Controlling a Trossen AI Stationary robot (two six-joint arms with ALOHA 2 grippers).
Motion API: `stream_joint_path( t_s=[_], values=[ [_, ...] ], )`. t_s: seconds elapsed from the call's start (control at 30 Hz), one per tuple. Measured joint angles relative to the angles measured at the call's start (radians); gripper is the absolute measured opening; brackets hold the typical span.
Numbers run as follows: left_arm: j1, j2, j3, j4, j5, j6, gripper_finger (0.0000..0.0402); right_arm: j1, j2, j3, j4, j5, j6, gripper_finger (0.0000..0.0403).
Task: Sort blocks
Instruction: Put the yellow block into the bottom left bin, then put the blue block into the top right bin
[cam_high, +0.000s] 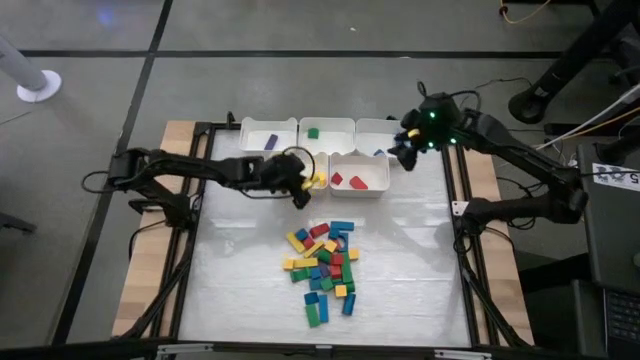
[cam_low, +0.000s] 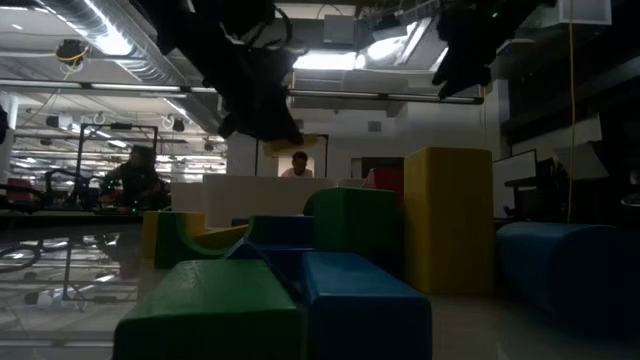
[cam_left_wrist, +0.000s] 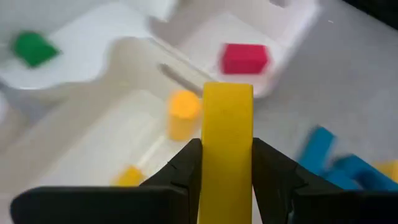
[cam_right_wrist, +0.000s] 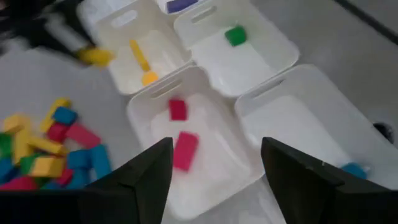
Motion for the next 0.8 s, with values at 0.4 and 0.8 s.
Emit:
stream_joint_path(
  t_s=[0.4,0.8],
  values=[
    [0.134,0.016,-0.001,-0.009,-0.004,0.074,0.0170,0.336,0.026,-0.059,0.021,0.075,0.068,0.0243],
    [0.137,0.016,-0.001,-0.012,-0.001,0.080,0.0179,0.548,0.180,-0.134,0.251,0.094,0.371,0.0243]
  ],
)
